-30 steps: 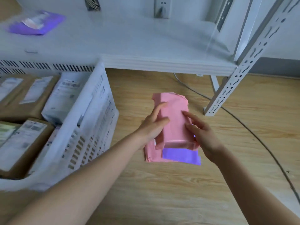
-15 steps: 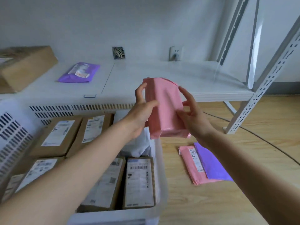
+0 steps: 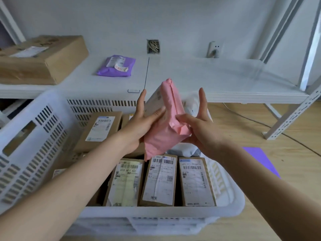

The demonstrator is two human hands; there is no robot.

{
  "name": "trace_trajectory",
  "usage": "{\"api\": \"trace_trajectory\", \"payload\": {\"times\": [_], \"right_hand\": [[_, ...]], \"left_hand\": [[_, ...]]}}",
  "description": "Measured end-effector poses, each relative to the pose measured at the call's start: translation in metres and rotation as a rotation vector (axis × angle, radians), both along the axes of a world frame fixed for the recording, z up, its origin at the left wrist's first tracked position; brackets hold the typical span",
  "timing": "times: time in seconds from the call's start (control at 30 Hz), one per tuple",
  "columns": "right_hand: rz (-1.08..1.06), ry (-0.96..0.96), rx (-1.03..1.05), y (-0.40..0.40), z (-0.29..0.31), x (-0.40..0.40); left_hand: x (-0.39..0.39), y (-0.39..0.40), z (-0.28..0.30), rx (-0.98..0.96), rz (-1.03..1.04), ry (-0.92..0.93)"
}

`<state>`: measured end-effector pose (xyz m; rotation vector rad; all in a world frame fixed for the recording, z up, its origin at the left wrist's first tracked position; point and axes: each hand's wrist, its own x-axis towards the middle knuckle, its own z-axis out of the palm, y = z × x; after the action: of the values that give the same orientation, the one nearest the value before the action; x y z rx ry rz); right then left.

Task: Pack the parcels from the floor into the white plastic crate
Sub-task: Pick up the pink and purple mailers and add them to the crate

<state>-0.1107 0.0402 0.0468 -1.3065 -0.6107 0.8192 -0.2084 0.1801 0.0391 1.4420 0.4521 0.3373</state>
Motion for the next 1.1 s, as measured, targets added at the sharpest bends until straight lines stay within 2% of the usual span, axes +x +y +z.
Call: {"api": "trace_trajectory", "payload": {"times": [0.17, 0.27, 0.37, 0.57, 0.63, 0.7, 0.8, 0.93, 1.1], "right_hand": [[0.111, -0.128, -0.099, 0.02, -0.007, -0.017], [0.184, -0.025, -0.093, 0.042, -0.009, -0.032], [0.251, 0.105, -0.083, 0.068, -0.012, -0.047], [0.302, 0.034, -0.233, 0.106, -0.038, -0.074], [0.367, -0.03, -0.259, 0.112, -0.048, -0.083], [0.441, -0.096, -0.294, 0.115, -0.056, -0.09], [0.569, -0.234, -0.407, 0.115, -0.068, -0.1], [0.766, -0.355, -0.558, 0.111, -0.074, -0.11], [0.808, -0.393, -0.567, 0.11, -0.075, -0.108]], "left_hand": [[-0.031, 0.027, -0.013, 0.06, 0.064, 0.038], [-0.054, 0.051, -0.009, -0.036, 0.08, 0.004], [-0.079, 0.075, -0.008, -0.01, 0.043, 0.035], [-0.12, 0.11, -0.019, 0.02, -0.003, 0.092], [-0.133, 0.123, -0.027, 0.102, -0.015, 0.157], [-0.148, 0.135, -0.033, 0.069, -0.058, 0.244], [-0.168, 0.143, -0.042, 0.01, -0.177, 0.422], [-0.176, 0.133, -0.058, 0.081, -0.376, 0.699], [-0.168, 0.134, -0.062, 0.184, -0.451, 0.797]]}}
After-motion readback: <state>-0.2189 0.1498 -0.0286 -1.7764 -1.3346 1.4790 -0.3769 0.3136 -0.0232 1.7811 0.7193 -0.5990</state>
